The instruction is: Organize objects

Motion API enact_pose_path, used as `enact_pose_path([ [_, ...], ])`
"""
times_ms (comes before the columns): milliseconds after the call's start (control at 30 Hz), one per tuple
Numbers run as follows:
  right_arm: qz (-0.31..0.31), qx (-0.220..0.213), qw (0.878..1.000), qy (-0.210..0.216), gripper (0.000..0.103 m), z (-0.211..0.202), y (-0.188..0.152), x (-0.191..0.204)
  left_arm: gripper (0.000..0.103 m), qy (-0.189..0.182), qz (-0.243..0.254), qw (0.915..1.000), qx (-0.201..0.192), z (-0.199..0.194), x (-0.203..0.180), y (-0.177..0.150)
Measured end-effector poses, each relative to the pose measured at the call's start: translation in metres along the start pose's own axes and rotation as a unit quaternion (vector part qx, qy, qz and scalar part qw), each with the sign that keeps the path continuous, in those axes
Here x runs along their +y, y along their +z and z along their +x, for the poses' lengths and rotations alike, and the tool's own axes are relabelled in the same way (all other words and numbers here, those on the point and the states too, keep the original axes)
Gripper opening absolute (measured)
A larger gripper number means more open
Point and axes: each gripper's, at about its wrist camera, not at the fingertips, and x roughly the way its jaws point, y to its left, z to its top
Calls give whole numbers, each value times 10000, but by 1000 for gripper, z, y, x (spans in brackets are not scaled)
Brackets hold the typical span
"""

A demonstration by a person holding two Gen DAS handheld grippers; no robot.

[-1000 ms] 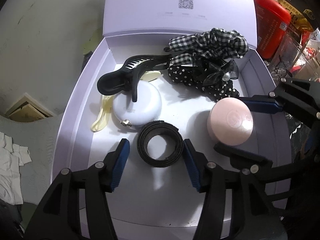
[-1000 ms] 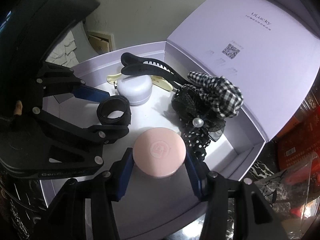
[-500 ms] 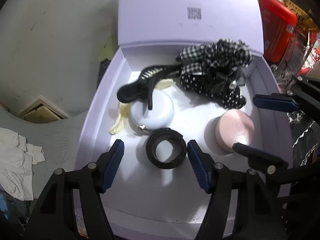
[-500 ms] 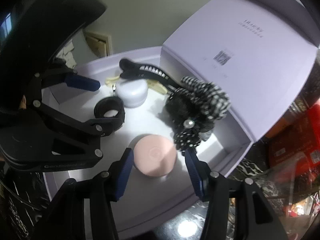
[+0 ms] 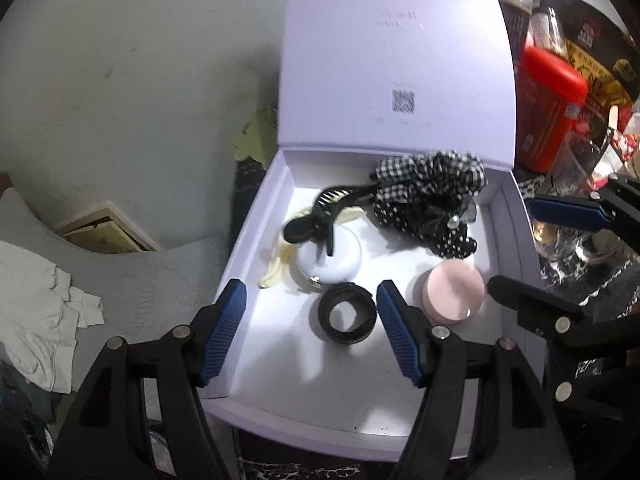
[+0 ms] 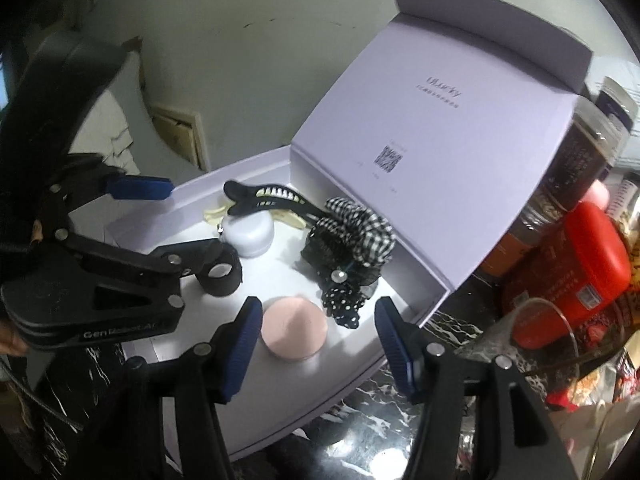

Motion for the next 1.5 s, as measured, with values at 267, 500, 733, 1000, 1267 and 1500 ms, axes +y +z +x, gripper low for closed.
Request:
enact_pose_path([
  [267,36,-319,9988,-383,69,-48,0,5,79,167,-283,9991,-251,-42,5,10],
  [500,98,-698,9963,-491,77,-87,0,18,94,283,-299,9971,-638,-88,8,2],
  [733,247,-854,9925,-844,82,-131,-10,26,95,232,-453,9960,-739,-130,10,-10],
  [1000,514,-967,9894,-950,89,-172,-31,30,95,363,-460,9947,-846,-166,8,-31],
  [1267,506,-1086,9874,-1034,92,-205,-53,43,99,410,-480,9945,-834,-189,5,-53],
  [1500,592,-1054,9879,-974,92,-218,-75,51,101,401,-509,9932,-965,-210,0,-72],
])
